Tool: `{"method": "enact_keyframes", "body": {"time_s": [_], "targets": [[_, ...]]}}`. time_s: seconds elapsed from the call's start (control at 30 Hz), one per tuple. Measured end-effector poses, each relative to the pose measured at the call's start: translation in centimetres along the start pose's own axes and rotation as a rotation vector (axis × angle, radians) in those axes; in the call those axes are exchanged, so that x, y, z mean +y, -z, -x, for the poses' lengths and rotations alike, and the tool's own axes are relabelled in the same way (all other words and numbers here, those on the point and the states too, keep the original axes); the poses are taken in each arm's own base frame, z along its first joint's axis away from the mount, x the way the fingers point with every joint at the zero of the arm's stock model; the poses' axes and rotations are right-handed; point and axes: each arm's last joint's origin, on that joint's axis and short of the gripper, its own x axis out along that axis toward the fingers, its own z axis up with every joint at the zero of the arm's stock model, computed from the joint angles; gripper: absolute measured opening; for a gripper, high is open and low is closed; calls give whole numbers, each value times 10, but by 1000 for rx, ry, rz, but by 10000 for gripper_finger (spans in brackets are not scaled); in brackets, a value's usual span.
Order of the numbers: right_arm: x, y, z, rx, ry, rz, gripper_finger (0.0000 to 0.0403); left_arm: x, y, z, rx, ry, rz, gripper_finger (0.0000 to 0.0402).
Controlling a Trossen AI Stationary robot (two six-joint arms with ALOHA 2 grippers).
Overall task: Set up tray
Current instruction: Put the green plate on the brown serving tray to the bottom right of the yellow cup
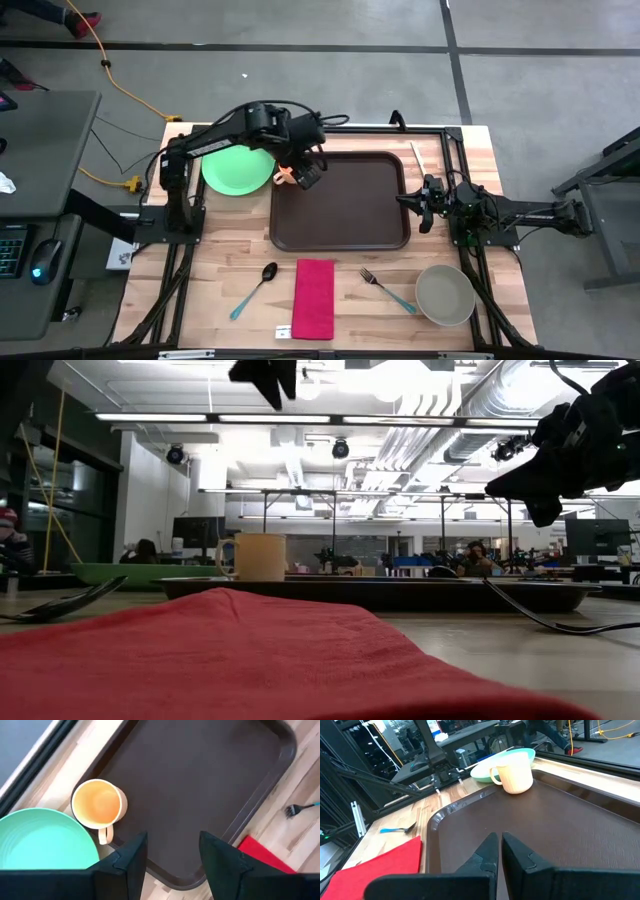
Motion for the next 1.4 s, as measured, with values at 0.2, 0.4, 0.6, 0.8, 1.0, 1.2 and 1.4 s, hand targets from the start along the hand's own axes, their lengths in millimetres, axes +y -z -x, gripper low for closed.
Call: {"method": "enact_keyframes", "body": {"time_s": [0.2, 0.4, 0.6, 0.8, 1.0, 1.2, 1.4], "targets": [[0, 0, 0, 0, 0, 0, 0, -6, 12, 20, -50, 13, 19, 207], [0, 0, 0, 0, 0, 0, 0, -17, 22, 28, -60, 38, 22, 207], [0, 0, 0, 1, 0, -12, 0, -30, 31, 32, -53, 69, 7, 207], [0, 0, 0, 1, 0, -52, 0, -45, 41, 36, -46, 94, -10, 207], [0, 0, 0, 0, 0, -52, 0, -54, 51, 22, 7, 64, 2, 207], [0, 0, 0, 1, 1, -52, 0, -46, 76, -4, 139, -22, 48, 207], [0, 0, 0, 4, 1, -52, 0, -24, 108, -20, 229, -115, 157, 207]]}}
